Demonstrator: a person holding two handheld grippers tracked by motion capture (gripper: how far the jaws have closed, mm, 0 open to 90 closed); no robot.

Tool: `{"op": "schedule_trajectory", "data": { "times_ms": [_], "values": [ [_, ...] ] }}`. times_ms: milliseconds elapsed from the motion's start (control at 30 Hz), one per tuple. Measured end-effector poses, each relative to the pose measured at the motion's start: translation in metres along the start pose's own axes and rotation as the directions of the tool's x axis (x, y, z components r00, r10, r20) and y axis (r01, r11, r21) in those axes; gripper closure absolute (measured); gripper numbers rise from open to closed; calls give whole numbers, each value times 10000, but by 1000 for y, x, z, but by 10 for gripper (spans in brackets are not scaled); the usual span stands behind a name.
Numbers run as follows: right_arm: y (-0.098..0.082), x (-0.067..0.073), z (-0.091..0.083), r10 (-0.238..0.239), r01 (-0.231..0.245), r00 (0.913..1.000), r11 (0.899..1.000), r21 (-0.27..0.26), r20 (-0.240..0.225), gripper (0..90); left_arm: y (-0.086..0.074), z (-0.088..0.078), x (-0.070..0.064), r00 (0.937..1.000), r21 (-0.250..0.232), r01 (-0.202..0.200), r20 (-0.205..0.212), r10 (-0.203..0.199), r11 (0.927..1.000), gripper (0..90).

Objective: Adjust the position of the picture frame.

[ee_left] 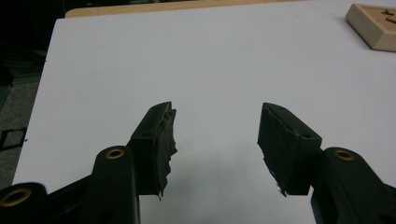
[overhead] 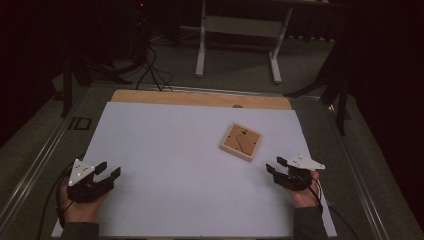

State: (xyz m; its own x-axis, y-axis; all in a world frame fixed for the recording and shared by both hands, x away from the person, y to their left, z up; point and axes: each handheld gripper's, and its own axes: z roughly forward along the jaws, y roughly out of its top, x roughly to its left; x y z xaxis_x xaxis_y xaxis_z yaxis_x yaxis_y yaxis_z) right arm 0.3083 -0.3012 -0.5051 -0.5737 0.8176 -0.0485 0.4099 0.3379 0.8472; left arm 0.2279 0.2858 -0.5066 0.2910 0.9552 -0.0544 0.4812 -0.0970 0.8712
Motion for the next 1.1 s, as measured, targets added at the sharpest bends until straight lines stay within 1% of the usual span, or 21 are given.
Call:
{"op": "schedule_trajectory", "data": {
  "times_ms": [67, 167, 267, 367, 533, 600, 767, 833, 933, 1000, 1100],
  "values": [
    [2, 0, 1, -59, 59, 10000, 10000, -21, -21, 461, 0, 0, -1, 10000, -13, -38, 7, 38, 10000, 455],
    [7, -1, 0, 56, -59, 9999, 9997, -221, -112, 469, 0, 0, -2, 10000, 1, -83, 33, 83, 10000, 455],
    [15, 2, 0, -94, 88, 9998, 9993, -376, -151, 489, 0, 2, -3, 9999, 39, -125, 58, 125, 9999, 456],
    [18, 2, 1, -153, 146, 9997, 9991, -400, -164, 507, 0, 3, -4, 9998, 84, -173, 75, 173, 9998, 457],
    [26, 3, 2, -324, 321, 9994, 9984, -470, -73, 556, 0, 4, -5, 9998, 105, -205, 82, 204, 9997, 457],
    [30, 3, 4, -306, 305, 9995, 9982, -524, -15, 577, 0, 4, -5, 9997, 128, -222, 66, 221, 9997, 457],
    [40, 4, 11, -454, 458, 9989, 9976, -517, 90, 636, 0, 5, -6, 9998, 150, -199, 86, 198, 9997, 459],
    [42, 5, 14, -443, 451, 9989, 9976, -520, 165, 652, 0, 5, -6, 9998, 139, -192, 78, 191, 9997, 459],
    [44, 4, 19, -388, 395, 9991, 9981, -465, 177, 650, 1, 5, -6, 9998, 98, -168, 96, 167, 9998, 459],
    [45, 3, 21, -355, 364, 9992, 9982, -483, 203, 628, 1, 5, -6, 9999, 83, -148, 83, 148, 9999, 459],
    [47, 3, 24, -352, 363, 9991, 9981, -499, 214, 637, 1, 5, -5, 9999, 88, -125, 70, 125, 9999, 459]
  ]
}}
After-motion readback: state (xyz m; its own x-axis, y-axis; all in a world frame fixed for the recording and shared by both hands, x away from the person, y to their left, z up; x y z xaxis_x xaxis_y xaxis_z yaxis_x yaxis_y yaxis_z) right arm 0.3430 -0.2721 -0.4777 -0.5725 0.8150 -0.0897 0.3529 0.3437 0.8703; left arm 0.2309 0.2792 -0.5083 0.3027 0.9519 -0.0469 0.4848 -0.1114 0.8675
